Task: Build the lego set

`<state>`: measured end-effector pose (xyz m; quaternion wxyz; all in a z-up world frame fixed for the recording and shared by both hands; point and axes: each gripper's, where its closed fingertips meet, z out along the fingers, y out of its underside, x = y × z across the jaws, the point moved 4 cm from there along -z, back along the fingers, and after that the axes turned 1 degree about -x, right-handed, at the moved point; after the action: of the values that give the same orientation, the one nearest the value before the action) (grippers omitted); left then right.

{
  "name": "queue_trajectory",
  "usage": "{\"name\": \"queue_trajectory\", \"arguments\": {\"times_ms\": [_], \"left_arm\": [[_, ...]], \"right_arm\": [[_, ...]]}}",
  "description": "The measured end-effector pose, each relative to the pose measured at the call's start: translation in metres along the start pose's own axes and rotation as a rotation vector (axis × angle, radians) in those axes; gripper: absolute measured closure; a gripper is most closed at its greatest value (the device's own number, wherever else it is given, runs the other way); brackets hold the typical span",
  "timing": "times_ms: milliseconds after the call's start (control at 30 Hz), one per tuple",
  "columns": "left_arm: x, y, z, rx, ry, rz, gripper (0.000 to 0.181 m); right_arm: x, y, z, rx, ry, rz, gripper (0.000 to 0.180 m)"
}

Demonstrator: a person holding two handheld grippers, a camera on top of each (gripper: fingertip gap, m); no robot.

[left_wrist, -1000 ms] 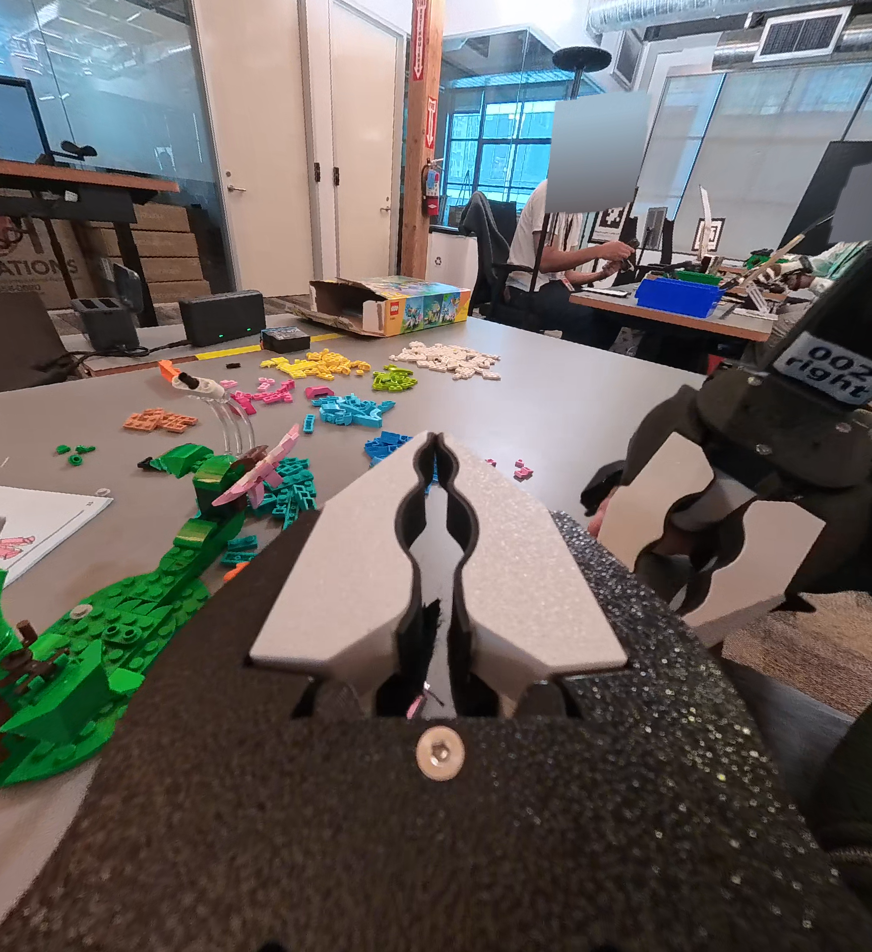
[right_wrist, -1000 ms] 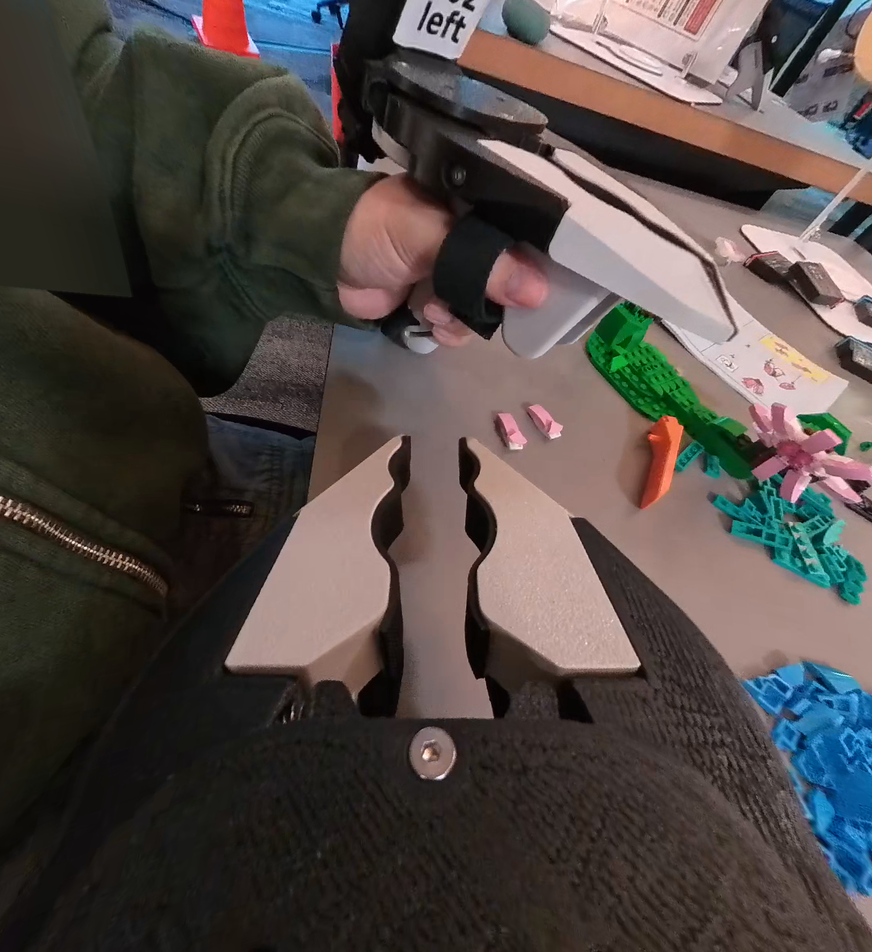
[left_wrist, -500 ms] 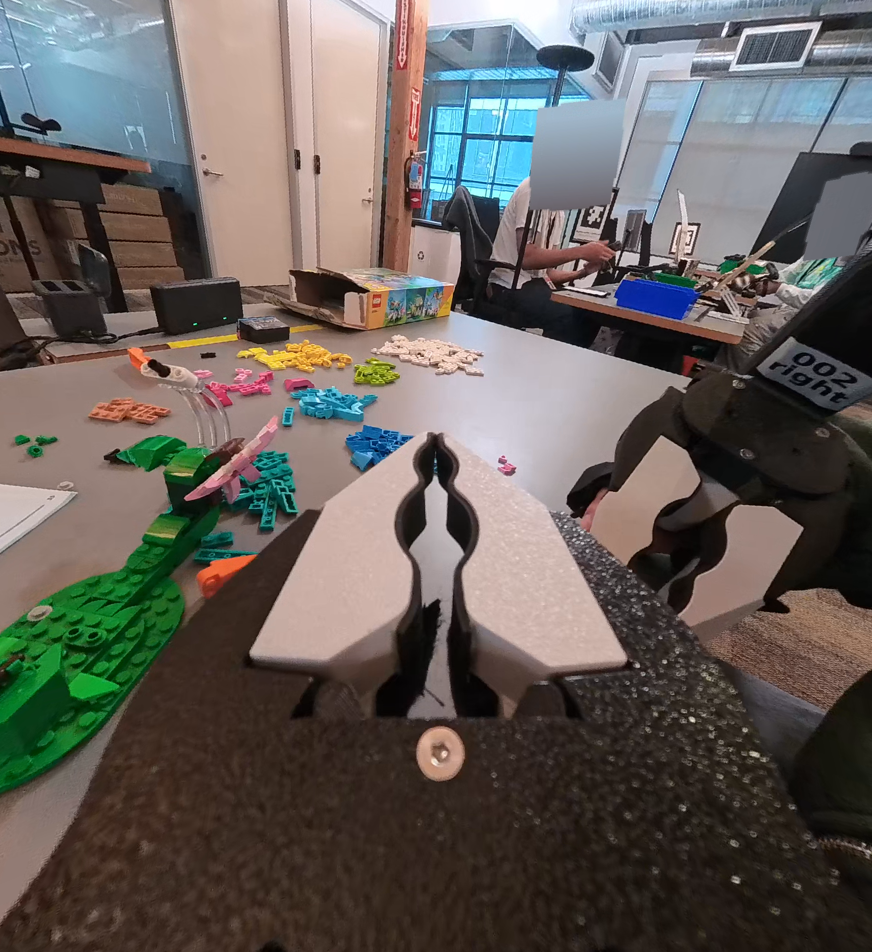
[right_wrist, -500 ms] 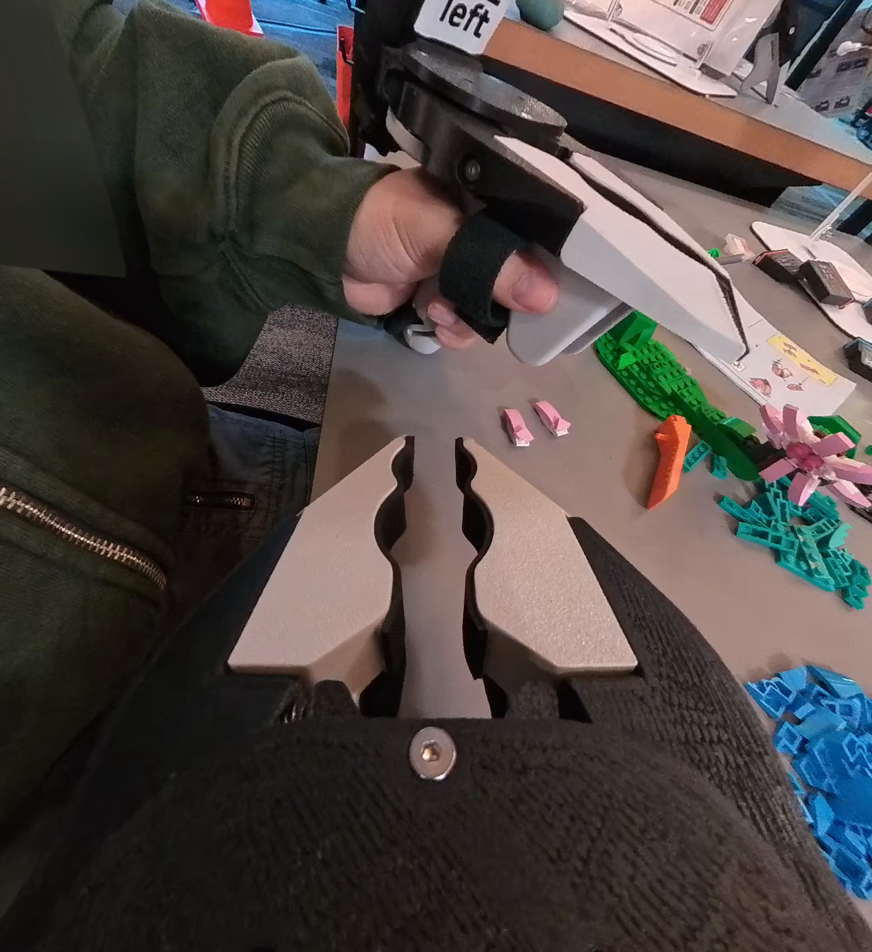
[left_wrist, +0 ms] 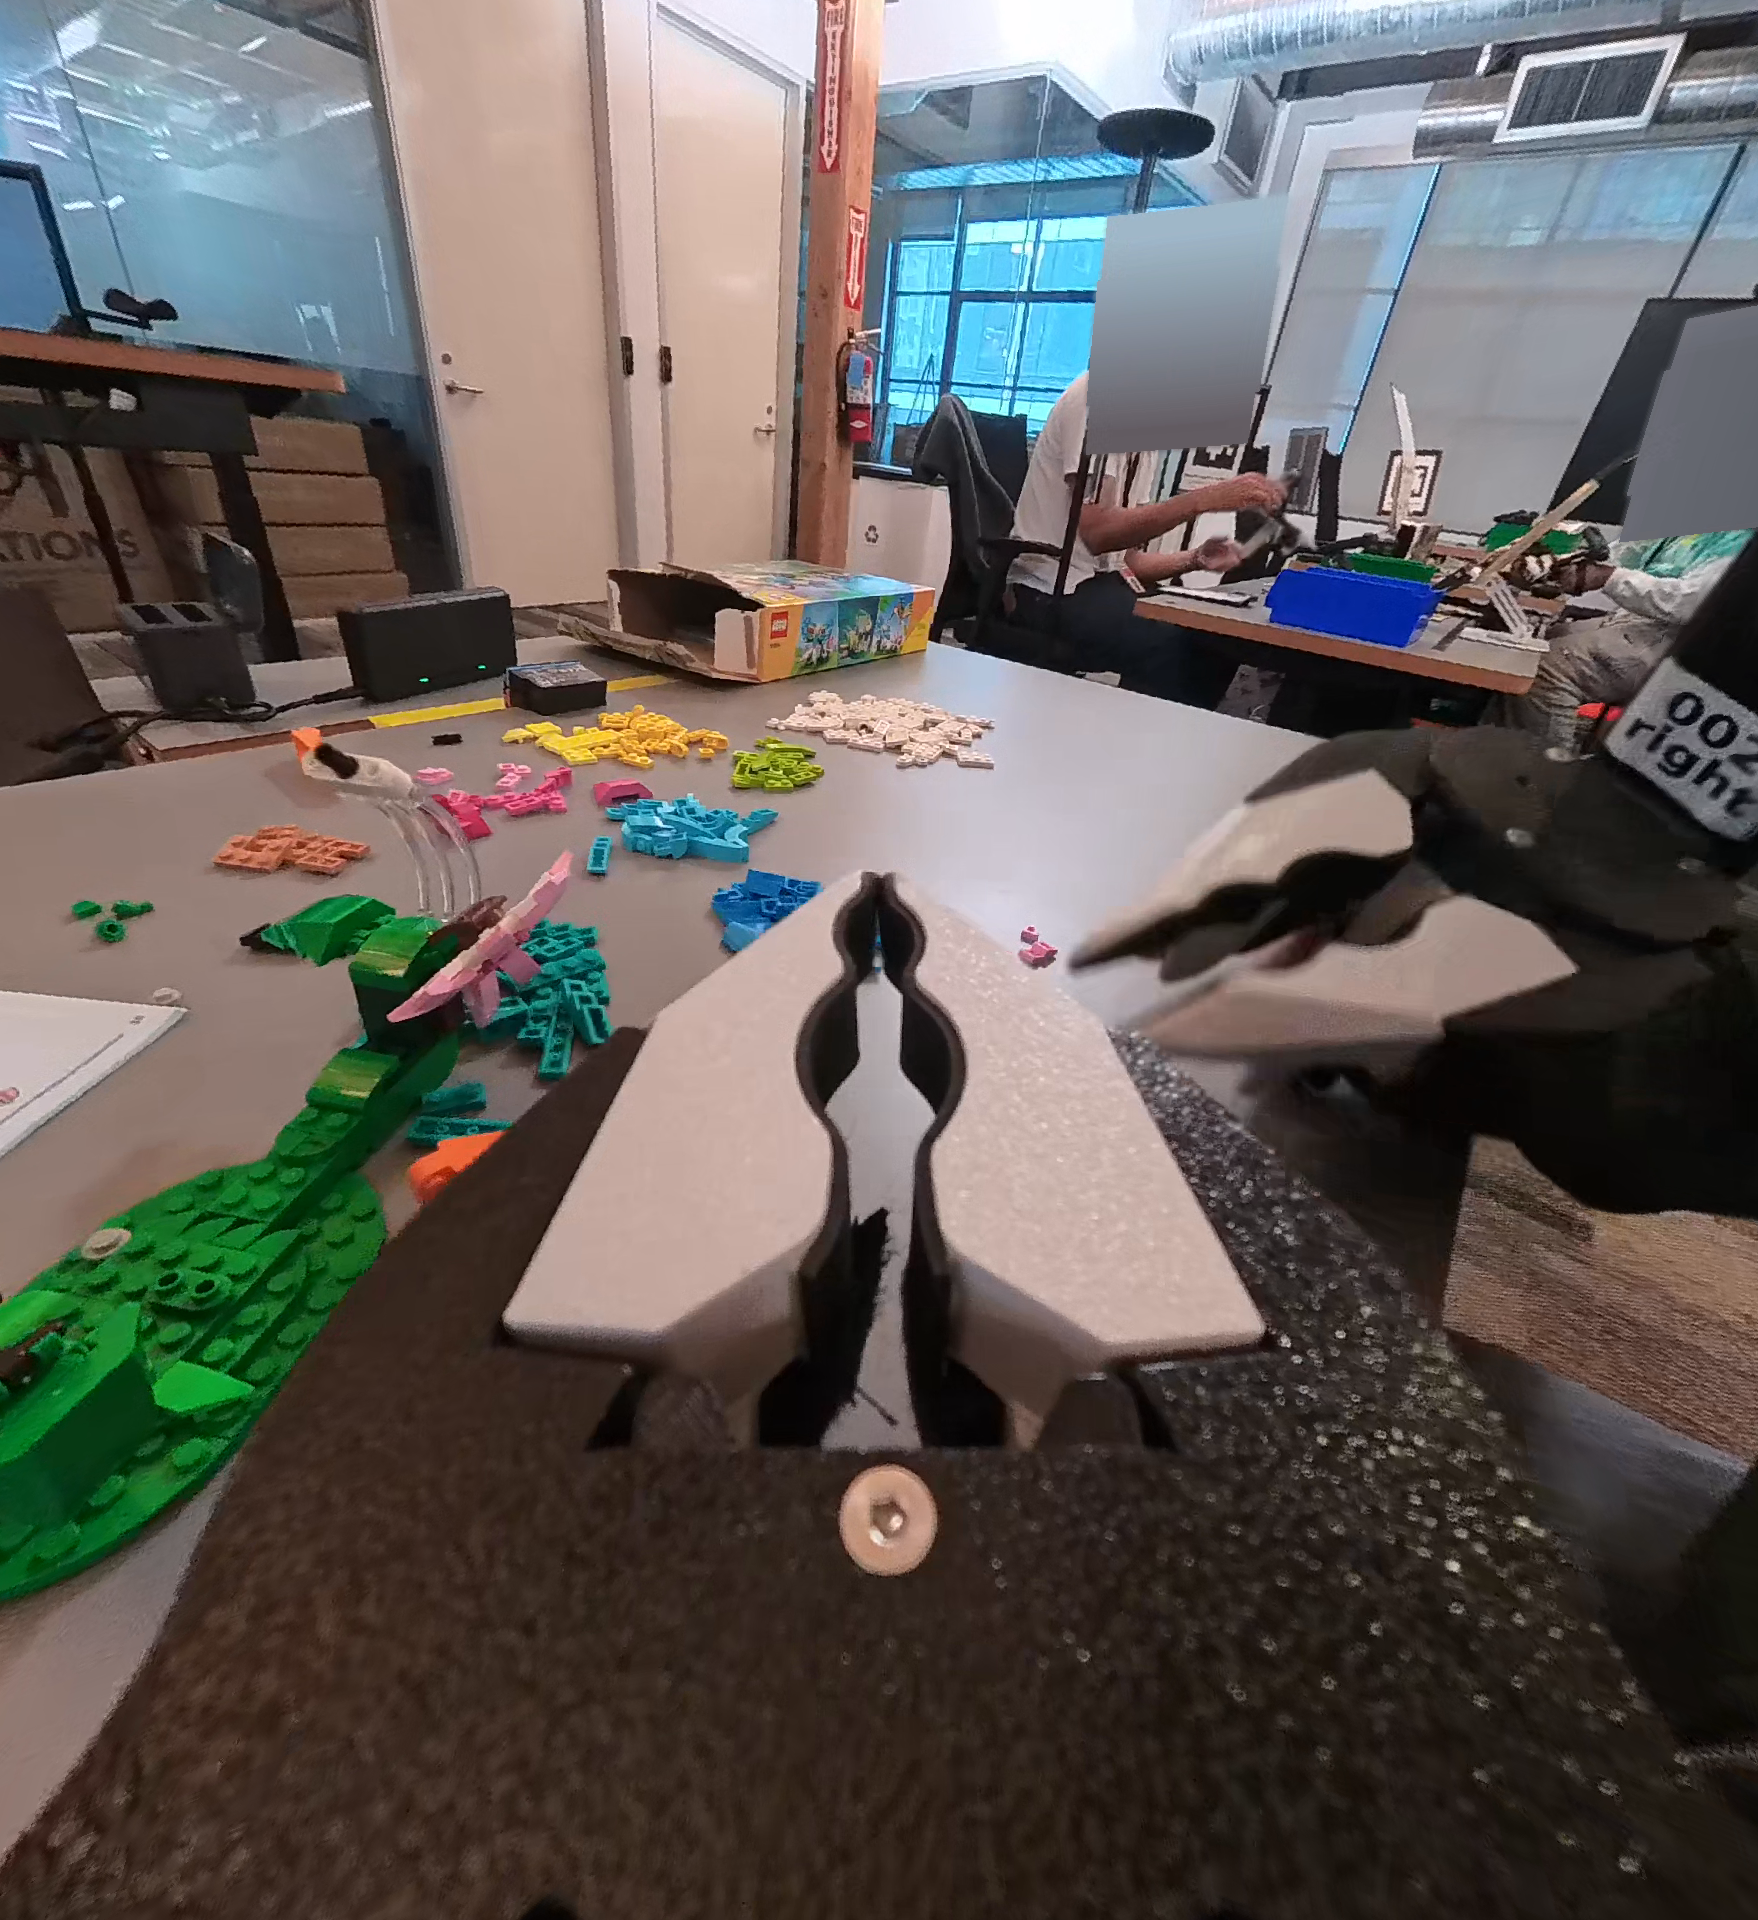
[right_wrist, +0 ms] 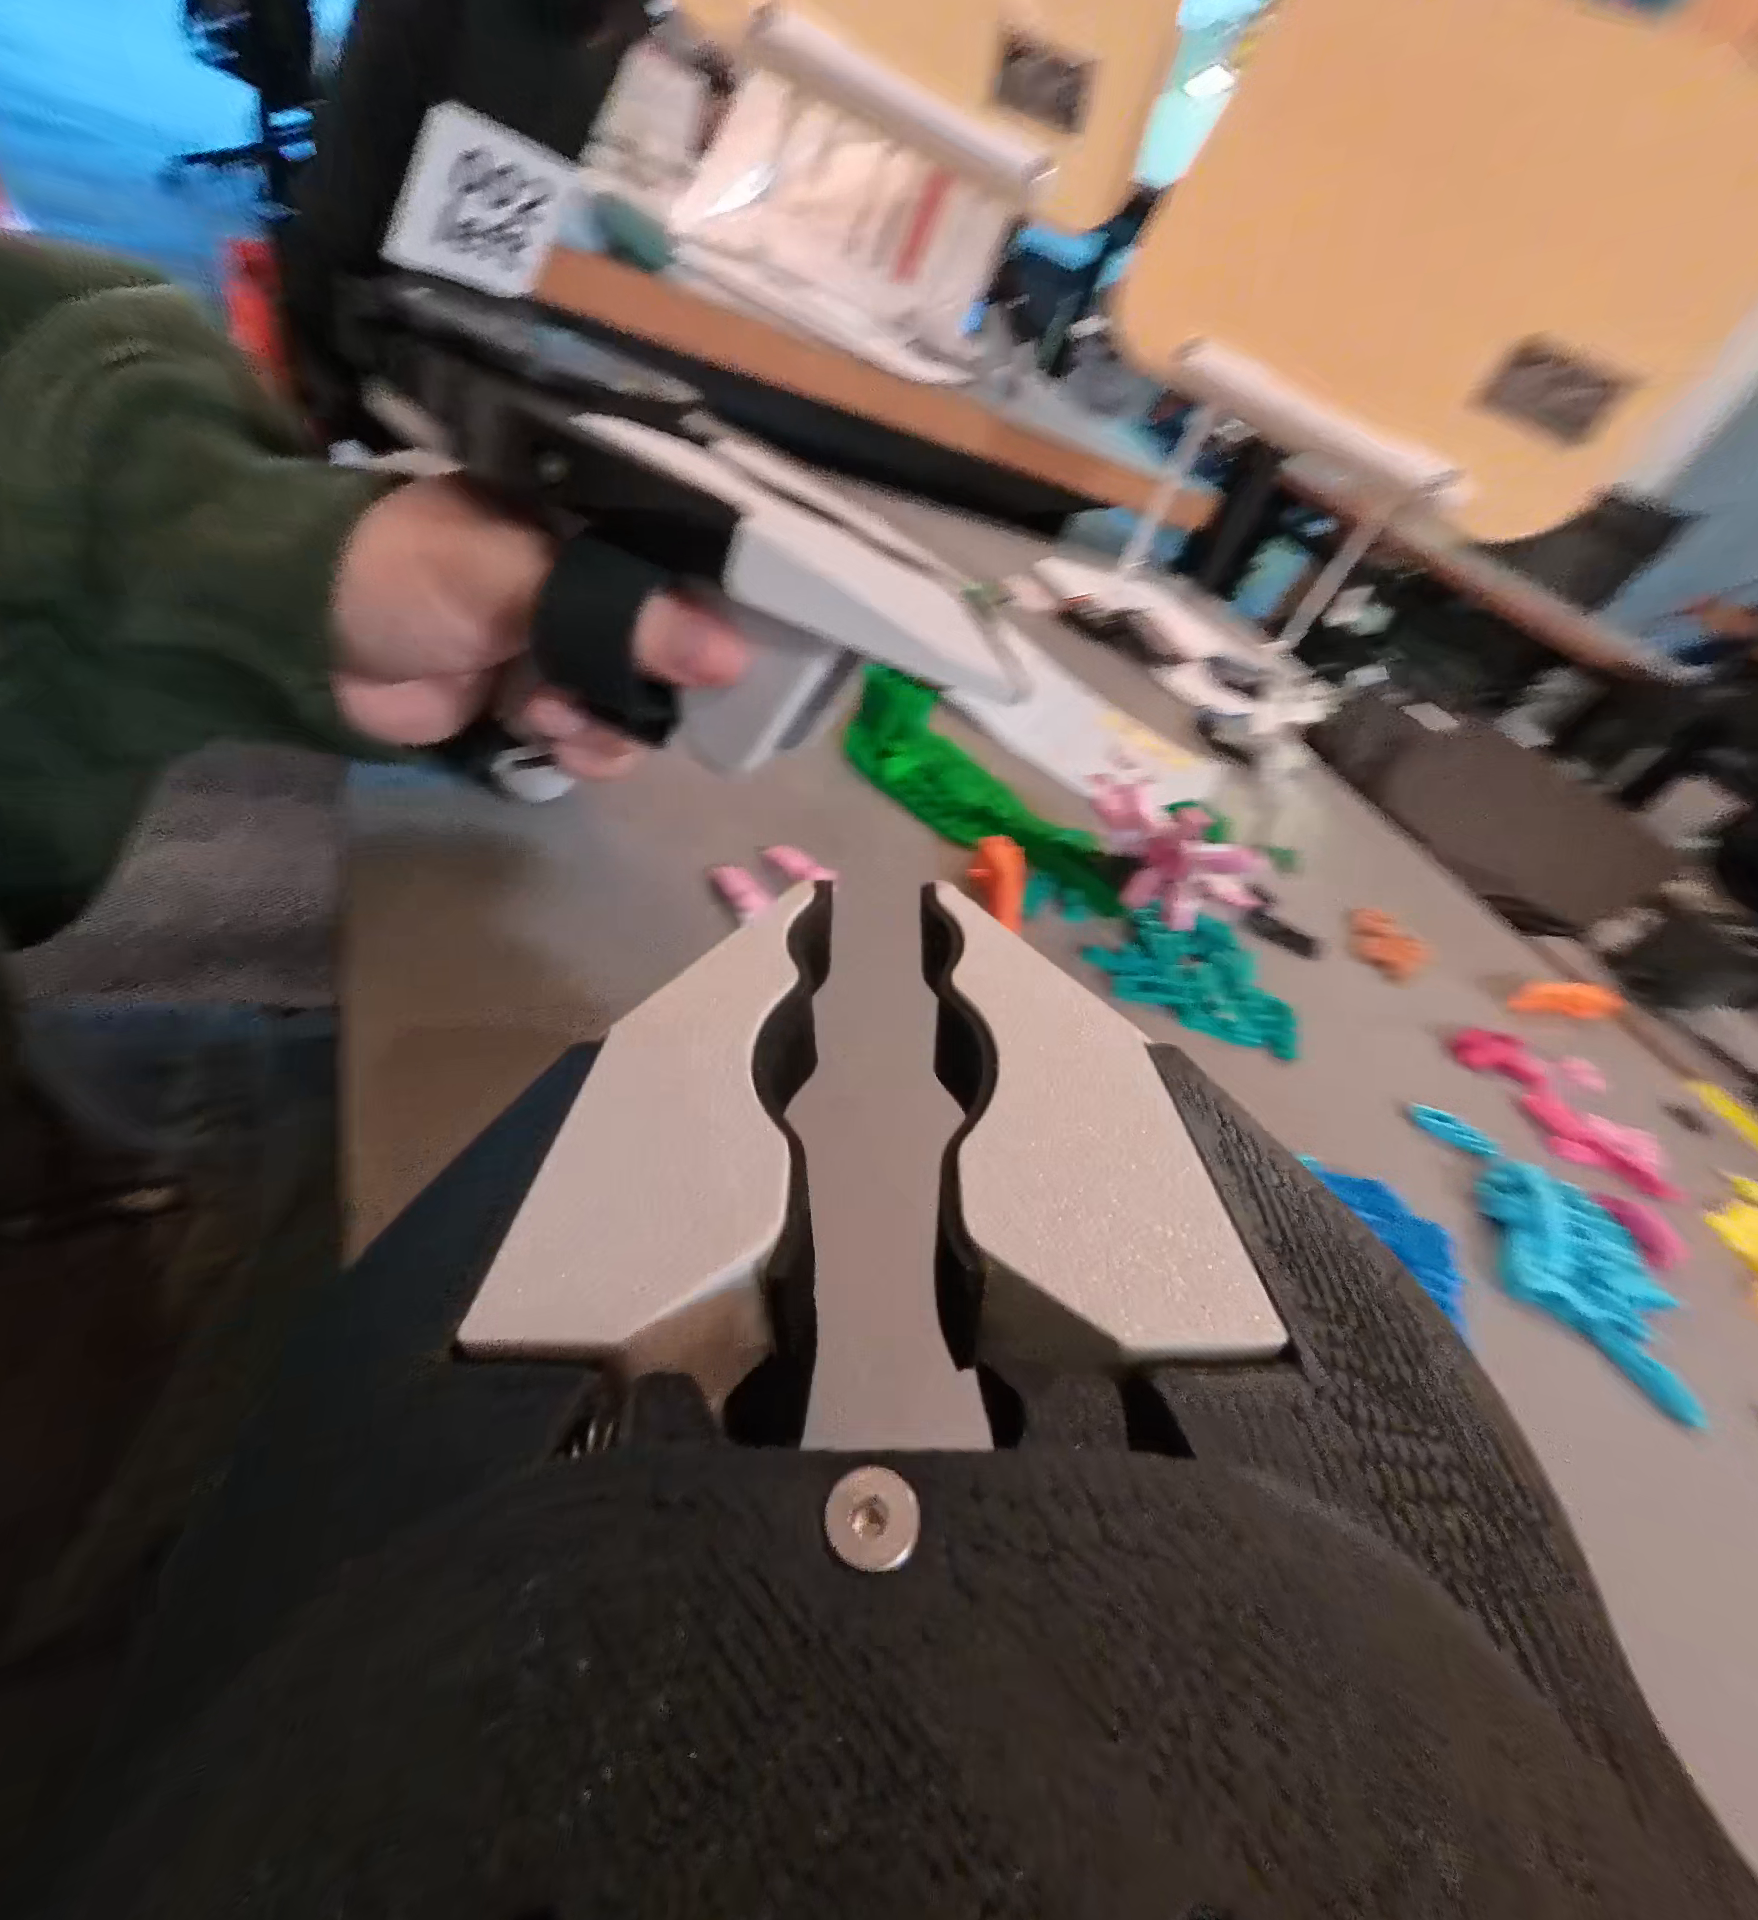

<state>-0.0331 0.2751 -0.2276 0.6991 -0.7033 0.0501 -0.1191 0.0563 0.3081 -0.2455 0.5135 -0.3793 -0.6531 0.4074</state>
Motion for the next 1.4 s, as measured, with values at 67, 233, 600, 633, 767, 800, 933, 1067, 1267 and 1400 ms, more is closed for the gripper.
{"name": "queue_trajectory", "arguments": {"times_ms": [67,233,600,633,767,800,933,1067,1267,1400], "left_arm": [[0.002,0.002,0.001,-0.002,0.000,0.025,0.181],[0.004,0.000,0.001,0.013,-0.019,0.099,0.181],[0.010,0.000,0.006,0.044,-0.028,0.189,0.181],[0.011,0.001,0.007,0.042,-0.024,0.196,0.181],[0.013,0.002,0.009,0.037,-0.022,0.215,0.181],[0.013,0.002,0.009,0.039,-0.023,0.216,0.181],[0.013,0.002,0.010,0.039,-0.021,0.212,0.181],[0.014,0.000,0.008,0.048,-0.025,0.216,0.181],[0.020,-0.008,0.003,0.089,-0.028,0.257,0.181],[0.026,-0.014,-0.005,0.122,-0.033,0.295,0.181]], "right_arm": [[0.016,-0.001,-0.008,0.058,0.121,-0.025,0.166],[0.032,-0.005,-0.015,0.149,0.264,-0.072,0.168],[0.038,-0.006,-0.018,0.197,0.270,-0.029,0.167],[0.038,-0.007,-0.018,0.199,0.268,-0.027,0.167],[0.039,-0.007,-0.019,0.208,0.262,-0.019,0.167],[0.039,-0.007,-0.019,0.210,0.261,-0.016,0.167],[0.040,-0.008,-0.020,0.218,0.260,-0.006,0.167],[0.040,-0.008,-0.019,0.217,0.263,-0.010,0.167],[0.046,-0.009,-0.027,0.238,0.313,0.011,0.166],[0.048,-0.011,-0.050,0.244,0.398,0.000,0.165]]}}
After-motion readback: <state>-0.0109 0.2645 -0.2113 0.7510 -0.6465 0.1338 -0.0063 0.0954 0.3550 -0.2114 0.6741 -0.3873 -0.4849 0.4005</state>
